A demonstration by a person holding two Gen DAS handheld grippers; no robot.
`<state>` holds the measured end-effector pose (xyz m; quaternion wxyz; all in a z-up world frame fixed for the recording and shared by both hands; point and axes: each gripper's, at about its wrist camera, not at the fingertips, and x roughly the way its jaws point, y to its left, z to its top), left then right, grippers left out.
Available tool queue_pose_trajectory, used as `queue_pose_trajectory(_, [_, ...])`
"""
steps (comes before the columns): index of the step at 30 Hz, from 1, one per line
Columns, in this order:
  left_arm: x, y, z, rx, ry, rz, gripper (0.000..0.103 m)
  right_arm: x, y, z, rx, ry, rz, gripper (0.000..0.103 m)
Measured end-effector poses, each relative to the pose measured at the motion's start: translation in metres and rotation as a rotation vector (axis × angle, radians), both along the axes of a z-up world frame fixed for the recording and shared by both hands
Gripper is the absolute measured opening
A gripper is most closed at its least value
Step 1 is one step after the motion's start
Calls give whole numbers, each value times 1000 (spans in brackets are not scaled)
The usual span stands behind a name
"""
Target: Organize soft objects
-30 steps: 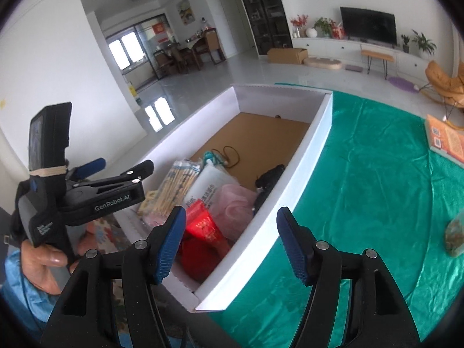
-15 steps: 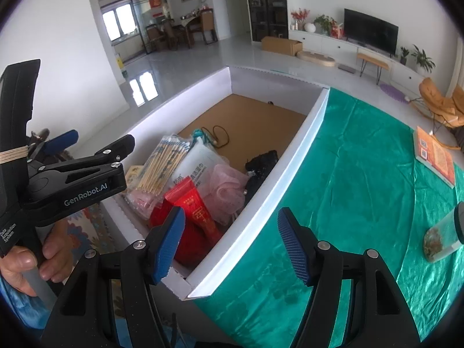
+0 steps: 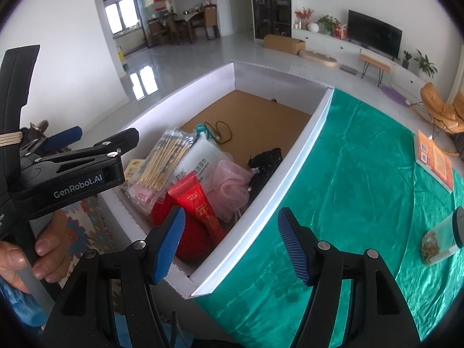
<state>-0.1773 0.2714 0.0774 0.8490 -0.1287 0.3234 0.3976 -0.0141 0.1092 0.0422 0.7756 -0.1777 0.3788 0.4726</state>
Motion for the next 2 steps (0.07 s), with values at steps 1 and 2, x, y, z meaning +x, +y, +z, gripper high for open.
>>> queue_pose_trajectory(1, [1, -3, 1, 16, -4, 8, 103, 0, -2, 1, 10, -3, -1, 70])
queue_pose_trajectory(2, [3, -7, 2, 29, -2, 7, 103, 0, -5, 2, 21, -5, -4, 70])
